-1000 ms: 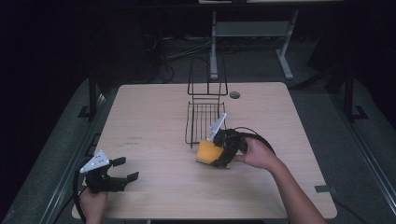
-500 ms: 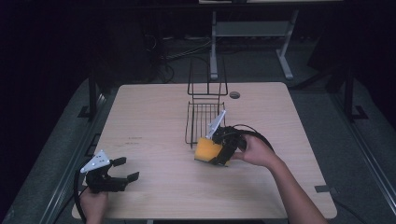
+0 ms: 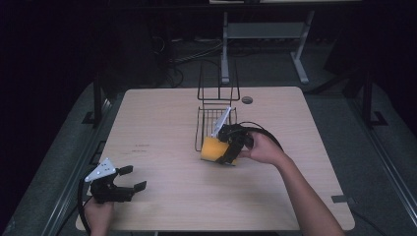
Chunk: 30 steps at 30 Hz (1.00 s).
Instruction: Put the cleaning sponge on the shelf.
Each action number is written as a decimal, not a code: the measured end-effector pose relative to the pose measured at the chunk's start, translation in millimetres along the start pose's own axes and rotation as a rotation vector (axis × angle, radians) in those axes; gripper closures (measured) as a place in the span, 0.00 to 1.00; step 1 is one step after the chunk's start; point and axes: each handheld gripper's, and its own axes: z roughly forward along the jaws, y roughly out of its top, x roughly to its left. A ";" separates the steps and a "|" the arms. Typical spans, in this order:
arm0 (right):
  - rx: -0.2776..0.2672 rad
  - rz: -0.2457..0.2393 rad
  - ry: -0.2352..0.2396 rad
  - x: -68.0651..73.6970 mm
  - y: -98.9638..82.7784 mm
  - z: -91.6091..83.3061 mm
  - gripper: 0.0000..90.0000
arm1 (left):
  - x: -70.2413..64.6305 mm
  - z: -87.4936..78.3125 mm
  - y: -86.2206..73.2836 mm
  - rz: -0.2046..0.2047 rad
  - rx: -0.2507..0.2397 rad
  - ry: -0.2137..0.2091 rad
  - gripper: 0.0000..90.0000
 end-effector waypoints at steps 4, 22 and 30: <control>-0.008 -0.004 -0.001 -6.6 2.6 0.8 0.24 | 0.4 0.5 0.1 -0.001 0.006 -0.002 0.16; 0.001 0.010 -0.011 -41.2 5.6 14.1 0.24 | 0.3 2.1 -0.4 -0.004 0.007 -0.006 0.16; 0.011 0.015 -0.019 -53.1 8.3 15.3 0.24 | 0.2 2.6 -0.5 -0.006 0.006 -0.006 0.16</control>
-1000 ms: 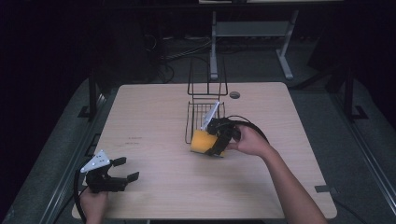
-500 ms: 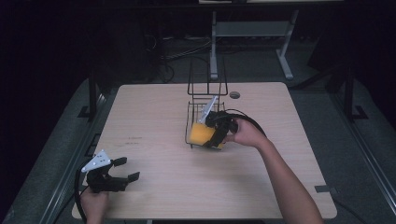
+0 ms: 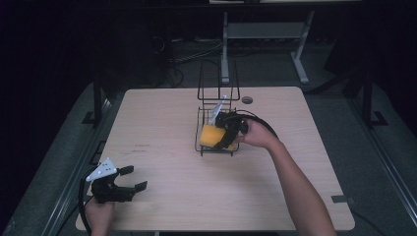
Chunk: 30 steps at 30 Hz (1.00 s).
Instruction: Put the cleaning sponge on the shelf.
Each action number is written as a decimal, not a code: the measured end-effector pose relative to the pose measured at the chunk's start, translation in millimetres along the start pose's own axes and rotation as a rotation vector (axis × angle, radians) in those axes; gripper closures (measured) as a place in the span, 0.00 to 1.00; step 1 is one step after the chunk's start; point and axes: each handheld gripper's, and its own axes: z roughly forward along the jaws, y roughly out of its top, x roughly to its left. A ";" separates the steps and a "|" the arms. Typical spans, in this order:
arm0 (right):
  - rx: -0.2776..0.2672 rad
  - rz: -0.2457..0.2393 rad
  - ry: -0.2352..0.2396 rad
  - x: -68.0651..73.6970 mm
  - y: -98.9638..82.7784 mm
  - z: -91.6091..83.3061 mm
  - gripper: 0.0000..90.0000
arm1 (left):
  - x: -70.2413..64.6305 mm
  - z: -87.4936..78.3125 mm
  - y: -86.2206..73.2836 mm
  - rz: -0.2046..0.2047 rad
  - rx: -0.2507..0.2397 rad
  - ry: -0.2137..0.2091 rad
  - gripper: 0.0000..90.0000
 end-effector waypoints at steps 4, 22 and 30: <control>0.019 -0.006 -0.004 -3.5 0.9 1.7 0.24 | 0.2 0.1 -0.1 0.002 0.003 0.000 0.16; 0.021 0.032 -0.015 -22.6 -1.3 18.8 0.23 | -0.1 1.8 0.0 0.004 0.006 -0.003 0.16; 0.024 0.038 -0.009 -21.3 0.4 26.1 0.21 | -0.1 1.3 -0.2 0.005 0.005 -0.002 0.16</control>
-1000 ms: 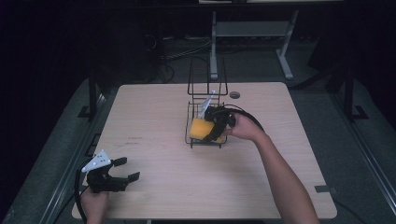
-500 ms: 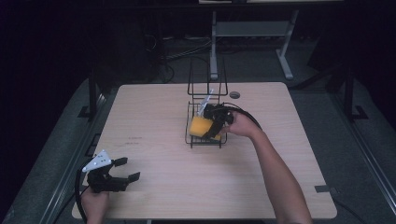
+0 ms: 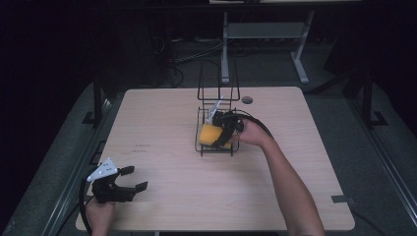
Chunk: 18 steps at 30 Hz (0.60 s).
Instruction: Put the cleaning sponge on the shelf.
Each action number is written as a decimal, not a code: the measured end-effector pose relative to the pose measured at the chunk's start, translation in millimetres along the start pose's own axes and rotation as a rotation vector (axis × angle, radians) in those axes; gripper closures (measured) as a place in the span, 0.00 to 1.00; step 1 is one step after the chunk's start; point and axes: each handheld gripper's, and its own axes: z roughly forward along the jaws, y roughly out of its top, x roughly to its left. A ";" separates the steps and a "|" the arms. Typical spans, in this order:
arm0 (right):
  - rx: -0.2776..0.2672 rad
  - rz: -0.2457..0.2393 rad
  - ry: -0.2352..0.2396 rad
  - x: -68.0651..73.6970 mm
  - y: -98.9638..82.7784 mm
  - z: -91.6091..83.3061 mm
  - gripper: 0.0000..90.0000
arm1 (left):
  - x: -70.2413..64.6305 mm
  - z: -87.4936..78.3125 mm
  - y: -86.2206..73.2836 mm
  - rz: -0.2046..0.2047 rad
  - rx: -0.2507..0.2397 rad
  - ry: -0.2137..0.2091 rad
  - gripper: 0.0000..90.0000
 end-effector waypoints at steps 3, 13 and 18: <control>-0.008 0.003 -0.004 0.9 1.6 0.5 0.19 | 0.0 -0.2 0.0 0.001 -0.001 0.001 0.16; -0.048 0.005 -0.022 4.8 1.7 -9.0 0.18 | -0.7 1.0 0.2 0.004 0.005 0.000 0.16; -0.056 -0.001 -0.031 7.1 1.7 -10.5 0.18 | -0.1 0.3 0.0 0.003 0.004 0.000 0.16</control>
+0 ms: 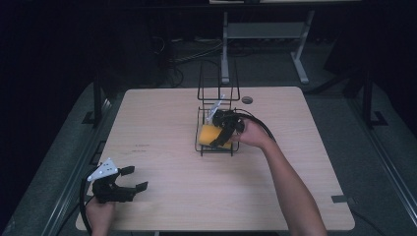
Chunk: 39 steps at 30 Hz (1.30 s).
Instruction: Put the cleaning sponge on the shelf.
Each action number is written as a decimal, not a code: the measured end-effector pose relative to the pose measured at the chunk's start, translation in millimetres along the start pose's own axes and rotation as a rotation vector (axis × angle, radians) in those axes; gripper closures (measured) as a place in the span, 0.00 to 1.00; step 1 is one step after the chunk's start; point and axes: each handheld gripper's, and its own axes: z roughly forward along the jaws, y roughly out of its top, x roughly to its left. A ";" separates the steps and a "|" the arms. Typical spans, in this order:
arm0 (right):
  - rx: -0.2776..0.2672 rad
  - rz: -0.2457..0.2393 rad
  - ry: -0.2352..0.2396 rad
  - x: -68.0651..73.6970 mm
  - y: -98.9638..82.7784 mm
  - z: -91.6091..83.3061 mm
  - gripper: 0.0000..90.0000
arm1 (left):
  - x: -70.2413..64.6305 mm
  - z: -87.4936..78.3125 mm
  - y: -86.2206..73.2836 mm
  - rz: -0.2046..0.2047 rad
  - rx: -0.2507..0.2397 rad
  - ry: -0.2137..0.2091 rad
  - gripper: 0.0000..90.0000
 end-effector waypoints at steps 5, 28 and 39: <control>-0.046 0.004 -0.024 2.1 -3.9 -5.3 0.18 | -0.5 1.0 0.4 0.001 0.002 -0.001 0.16; -0.095 0.012 -0.071 20.2 -19.8 -24.5 0.17 | -1.9 2.6 0.8 0.001 0.001 -0.006 0.16; -0.109 -0.008 -0.071 29.8 -26.1 -34.4 0.17 | -4.4 3.5 2.5 0.006 -0.001 -0.004 0.16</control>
